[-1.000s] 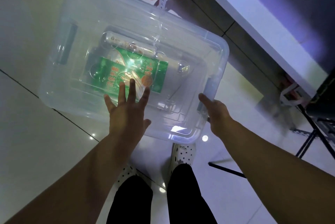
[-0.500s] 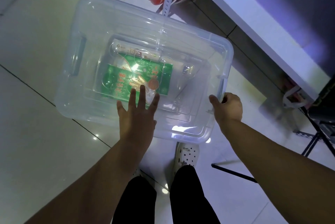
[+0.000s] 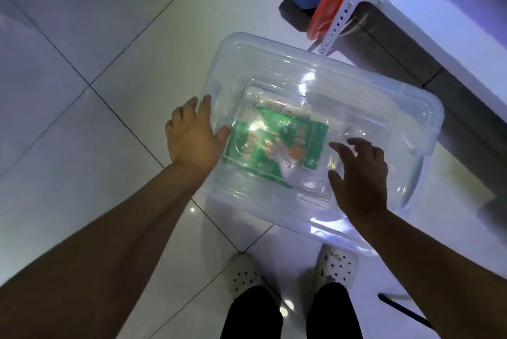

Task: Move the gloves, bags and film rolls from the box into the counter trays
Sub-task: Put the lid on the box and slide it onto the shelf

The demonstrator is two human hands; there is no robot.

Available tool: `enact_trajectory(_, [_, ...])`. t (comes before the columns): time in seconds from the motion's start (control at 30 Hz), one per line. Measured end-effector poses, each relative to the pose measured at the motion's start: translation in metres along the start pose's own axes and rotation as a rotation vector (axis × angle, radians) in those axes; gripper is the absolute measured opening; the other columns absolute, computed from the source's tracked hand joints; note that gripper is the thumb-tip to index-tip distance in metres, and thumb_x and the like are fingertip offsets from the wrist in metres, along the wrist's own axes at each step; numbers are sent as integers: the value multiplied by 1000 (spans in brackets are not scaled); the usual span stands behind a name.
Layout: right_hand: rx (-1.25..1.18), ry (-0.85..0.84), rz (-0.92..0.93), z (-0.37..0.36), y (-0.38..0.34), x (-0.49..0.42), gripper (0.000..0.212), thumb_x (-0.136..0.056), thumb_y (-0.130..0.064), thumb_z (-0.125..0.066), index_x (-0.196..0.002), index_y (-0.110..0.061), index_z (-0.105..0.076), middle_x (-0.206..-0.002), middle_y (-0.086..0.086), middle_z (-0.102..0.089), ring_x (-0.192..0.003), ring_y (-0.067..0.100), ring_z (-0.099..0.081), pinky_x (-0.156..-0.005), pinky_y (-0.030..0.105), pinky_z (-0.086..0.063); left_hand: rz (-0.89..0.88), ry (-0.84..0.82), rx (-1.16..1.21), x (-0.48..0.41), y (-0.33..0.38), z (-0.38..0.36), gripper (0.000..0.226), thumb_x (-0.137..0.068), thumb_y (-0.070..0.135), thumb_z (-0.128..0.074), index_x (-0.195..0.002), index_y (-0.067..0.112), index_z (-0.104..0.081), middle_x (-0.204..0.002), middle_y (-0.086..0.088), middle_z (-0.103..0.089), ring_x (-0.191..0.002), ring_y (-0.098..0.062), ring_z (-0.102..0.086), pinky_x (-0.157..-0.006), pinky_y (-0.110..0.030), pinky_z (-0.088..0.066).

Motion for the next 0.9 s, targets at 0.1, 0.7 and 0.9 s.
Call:
enact_trajectory(0.1, [-33,37,-30,-3,3,0,52,-68,-1,-78,-117,-12,-63,-124,20,-56,-109,43,-49,-84,49,-45,62,-139,56,-24,-33,-19,84,-80,52,-62,-141,5,-28,-141,-23,-41,-126,-40,-39,-101,-50,-35])
enact_trajectory(0.7, [-44,147,74,22,31,-6,47,-65,13,-73,-108,-6,-68,-113,23,-63,-100,44,-57,-85,49,-48,186,-163,456,-37,-52,-39,62,-71,38,-78,-120,14,-48,-106,-10,-49,-91,-27,-52,-79,-39,-49])
enact_trajectory(0.9, [-8,209,-333,35,113,13,56,-77,-1,-69,-129,-10,-49,-133,26,-44,-116,47,-38,-95,57,-35,235,-122,618,-34,-51,-44,54,-74,29,-76,-119,16,-48,-103,-7,-55,-90,-26,-54,-73,-36,-47])
Point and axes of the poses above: each hand's wrist, its own x-axis away from the middle knuckle, its own z-axis out of the back of the hand, y = z × x, the point moved 9 cm from there along -x, towards the middle knuckle
